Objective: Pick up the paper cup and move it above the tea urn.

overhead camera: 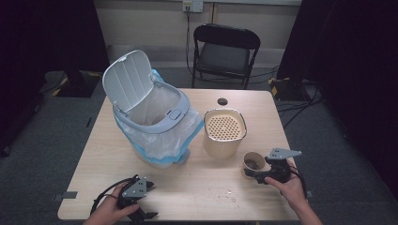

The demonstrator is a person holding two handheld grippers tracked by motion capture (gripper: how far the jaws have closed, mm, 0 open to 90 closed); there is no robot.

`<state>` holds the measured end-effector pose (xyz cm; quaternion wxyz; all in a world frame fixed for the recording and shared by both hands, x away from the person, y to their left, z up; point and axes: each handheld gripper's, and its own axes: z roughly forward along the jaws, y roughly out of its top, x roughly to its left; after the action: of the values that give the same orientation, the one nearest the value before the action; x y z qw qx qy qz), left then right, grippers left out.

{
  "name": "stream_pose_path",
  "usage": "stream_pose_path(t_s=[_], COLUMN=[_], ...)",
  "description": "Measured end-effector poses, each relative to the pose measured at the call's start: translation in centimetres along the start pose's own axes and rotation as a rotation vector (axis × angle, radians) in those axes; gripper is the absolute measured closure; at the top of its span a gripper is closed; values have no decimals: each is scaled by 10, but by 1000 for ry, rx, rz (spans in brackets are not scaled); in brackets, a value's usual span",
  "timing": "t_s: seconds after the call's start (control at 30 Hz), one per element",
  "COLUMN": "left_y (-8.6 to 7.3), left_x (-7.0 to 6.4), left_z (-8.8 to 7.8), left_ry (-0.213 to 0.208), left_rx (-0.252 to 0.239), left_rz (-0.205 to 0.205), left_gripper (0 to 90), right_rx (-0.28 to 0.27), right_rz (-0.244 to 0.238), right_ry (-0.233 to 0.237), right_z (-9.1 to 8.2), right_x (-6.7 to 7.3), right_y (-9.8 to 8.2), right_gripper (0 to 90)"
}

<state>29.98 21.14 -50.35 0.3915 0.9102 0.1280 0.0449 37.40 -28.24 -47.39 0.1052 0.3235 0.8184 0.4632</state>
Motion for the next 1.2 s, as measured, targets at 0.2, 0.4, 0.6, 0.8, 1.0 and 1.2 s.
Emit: stream_pose_path(t_s=[0.2, 0.4, 0.6, 0.8, 1.0, 1.2], left_y=[0, 0, 0, 0, 0, 0], left_x=[0, 0, 0, 0, 0, 0], left_z=[0, 0, 0, 0, 0, 0], left_ry=[-1, -1, 0, 0, 0, 1], left_rx=[0, 0, 0, 0, 0, -1], left_rz=[0, -1, 0, 0, 0, 1], left_gripper=[0, 0, 0, 0, 0, 0], right_rx=[8, 17, 29, 32, 39, 21], right_rz=[-25, -33, -13, 5, 0, -10], right_ry=[-19, -38, -65, -84, -100, -111], right_z=[-7, -10, -9, -7, -5, -4], right_x=[-2, -10, -23, -36, -49, -64], right_y=[14, 23, 25, 30, 37, 47], right_gripper=[261, 265, 268, 270, 272, 275])
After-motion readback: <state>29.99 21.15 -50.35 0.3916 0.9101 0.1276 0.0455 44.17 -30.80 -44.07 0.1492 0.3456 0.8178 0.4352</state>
